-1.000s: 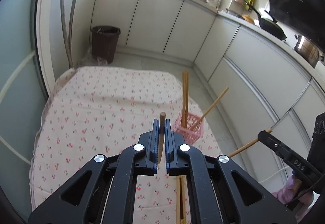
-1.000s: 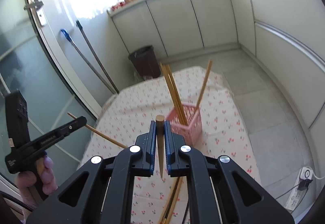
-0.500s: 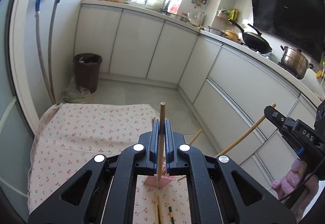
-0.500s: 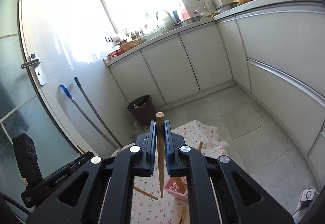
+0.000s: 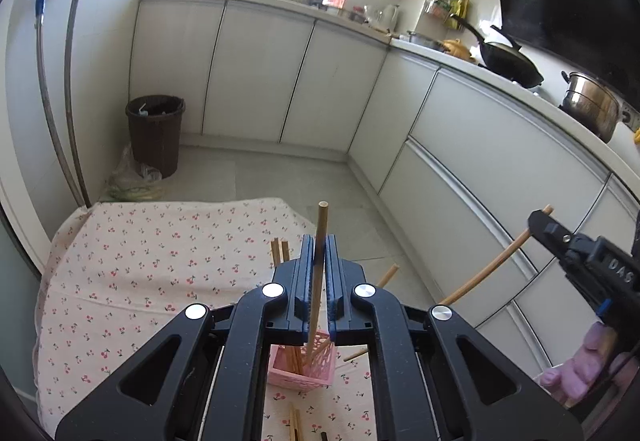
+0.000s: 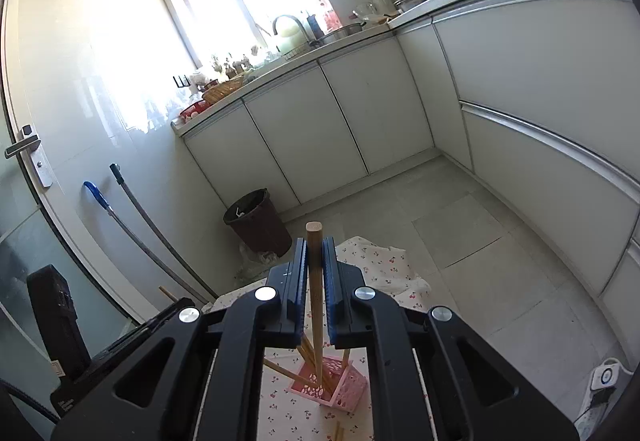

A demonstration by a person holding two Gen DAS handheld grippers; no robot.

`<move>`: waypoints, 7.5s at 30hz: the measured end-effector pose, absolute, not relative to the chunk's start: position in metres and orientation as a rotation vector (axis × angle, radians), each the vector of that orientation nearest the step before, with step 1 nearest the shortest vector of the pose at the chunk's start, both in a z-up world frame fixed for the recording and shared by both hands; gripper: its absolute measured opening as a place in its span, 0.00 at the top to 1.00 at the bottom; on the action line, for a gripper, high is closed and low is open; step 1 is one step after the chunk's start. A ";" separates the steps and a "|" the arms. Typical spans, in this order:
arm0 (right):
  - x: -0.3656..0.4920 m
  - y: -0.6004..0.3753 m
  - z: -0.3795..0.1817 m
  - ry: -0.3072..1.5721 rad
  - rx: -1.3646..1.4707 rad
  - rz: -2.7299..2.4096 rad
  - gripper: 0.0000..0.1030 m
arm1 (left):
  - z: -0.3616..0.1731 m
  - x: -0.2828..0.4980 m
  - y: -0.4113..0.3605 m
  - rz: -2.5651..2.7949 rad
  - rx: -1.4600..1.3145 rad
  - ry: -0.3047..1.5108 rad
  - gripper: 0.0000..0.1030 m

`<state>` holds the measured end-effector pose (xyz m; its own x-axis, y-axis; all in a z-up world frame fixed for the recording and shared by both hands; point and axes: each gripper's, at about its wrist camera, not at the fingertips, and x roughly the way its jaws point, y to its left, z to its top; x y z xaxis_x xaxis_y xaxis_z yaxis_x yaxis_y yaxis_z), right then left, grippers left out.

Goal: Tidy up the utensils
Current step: 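Lift both chopsticks and carry them over the pink basket, then open both tools to drop the chopsticks into the pink basket, then lower both tools to the row and grasp one wooden chopstick each, then lift both chopsticks and carry them over the pink basket, then open both tools to drop the chopsticks into the pink basket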

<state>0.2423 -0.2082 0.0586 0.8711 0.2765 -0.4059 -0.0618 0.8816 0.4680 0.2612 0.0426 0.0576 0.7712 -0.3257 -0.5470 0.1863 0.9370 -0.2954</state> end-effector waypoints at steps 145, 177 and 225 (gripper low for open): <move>0.247 -0.039 -0.221 1.180 0.203 0.032 0.95 | -0.119 0.225 0.111 -0.103 -0.167 1.110 0.96; 0.130 -0.104 0.005 0.626 0.286 0.363 0.95 | 0.051 0.133 0.122 -0.165 -0.204 0.608 0.96; 0.272 -0.167 0.038 0.532 0.422 0.187 0.92 | 0.059 0.266 0.067 -0.156 -0.241 0.645 0.47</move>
